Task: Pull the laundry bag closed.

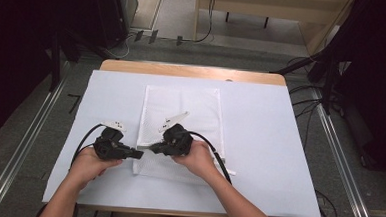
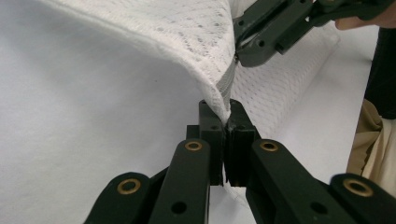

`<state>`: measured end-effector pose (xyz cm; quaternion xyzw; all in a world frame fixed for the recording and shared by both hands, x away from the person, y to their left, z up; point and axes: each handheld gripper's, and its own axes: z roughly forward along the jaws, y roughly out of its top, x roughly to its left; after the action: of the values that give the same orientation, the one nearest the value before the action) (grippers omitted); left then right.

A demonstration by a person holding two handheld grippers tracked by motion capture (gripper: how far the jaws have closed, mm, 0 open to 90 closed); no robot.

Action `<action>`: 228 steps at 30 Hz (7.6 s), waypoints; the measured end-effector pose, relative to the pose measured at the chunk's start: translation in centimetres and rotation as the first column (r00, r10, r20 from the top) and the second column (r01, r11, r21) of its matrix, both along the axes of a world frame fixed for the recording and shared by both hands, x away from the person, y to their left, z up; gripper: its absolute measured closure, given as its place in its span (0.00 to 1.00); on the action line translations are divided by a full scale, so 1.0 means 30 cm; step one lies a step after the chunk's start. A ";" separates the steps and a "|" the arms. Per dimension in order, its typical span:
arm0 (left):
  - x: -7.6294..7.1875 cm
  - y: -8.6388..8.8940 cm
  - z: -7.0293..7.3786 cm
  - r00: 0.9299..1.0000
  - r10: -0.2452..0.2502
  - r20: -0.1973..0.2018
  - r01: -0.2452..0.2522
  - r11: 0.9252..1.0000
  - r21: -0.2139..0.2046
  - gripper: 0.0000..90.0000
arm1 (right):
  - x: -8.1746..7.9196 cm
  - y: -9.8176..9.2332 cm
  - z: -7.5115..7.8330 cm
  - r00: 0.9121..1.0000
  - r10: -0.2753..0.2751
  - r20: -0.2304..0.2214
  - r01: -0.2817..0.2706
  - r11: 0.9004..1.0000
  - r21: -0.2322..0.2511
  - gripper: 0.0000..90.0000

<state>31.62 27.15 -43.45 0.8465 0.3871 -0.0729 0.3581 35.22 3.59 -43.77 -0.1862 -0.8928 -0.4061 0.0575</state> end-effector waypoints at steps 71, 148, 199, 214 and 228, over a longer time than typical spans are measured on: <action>-0.036 0.040 -0.006 1.000 0.008 0.005 -0.008 1.000 0.002 0.98 | 0.014 -0.240 -0.017 0.994 -0.099 -0.045 0.097 0.994 -0.048 0.98; -0.041 0.062 -0.009 1.000 0.003 -0.019 -0.003 1.000 0.014 0.98 | -0.006 -0.464 -0.022 0.975 -0.206 -0.082 0.201 0.977 -0.072 0.98; -0.034 0.098 -0.010 0.993 0.113 0.018 -0.113 0.994 -0.008 0.58 | 0.000 -0.570 -0.021 0.949 -0.306 -0.079 0.304 0.952 -0.036 0.73; -0.031 0.165 0.024 0.962 0.246 0.122 -0.240 0.969 -0.056 0.42 | 0.012 -0.651 -0.001 0.917 -0.397 -0.046 0.398 0.917 0.018 0.54; -0.014 0.205 0.016 0.925 0.340 0.169 -0.346 0.938 0.006 0.39 | 0.037 -0.775 -0.026 0.839 -0.542 0.042 0.543 0.840 -0.005 0.38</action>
<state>31.19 33.29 -42.95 0.7752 0.4991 0.0684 0.3811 36.32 -19.67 -44.55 -0.4235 -0.8081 -0.4019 -0.0786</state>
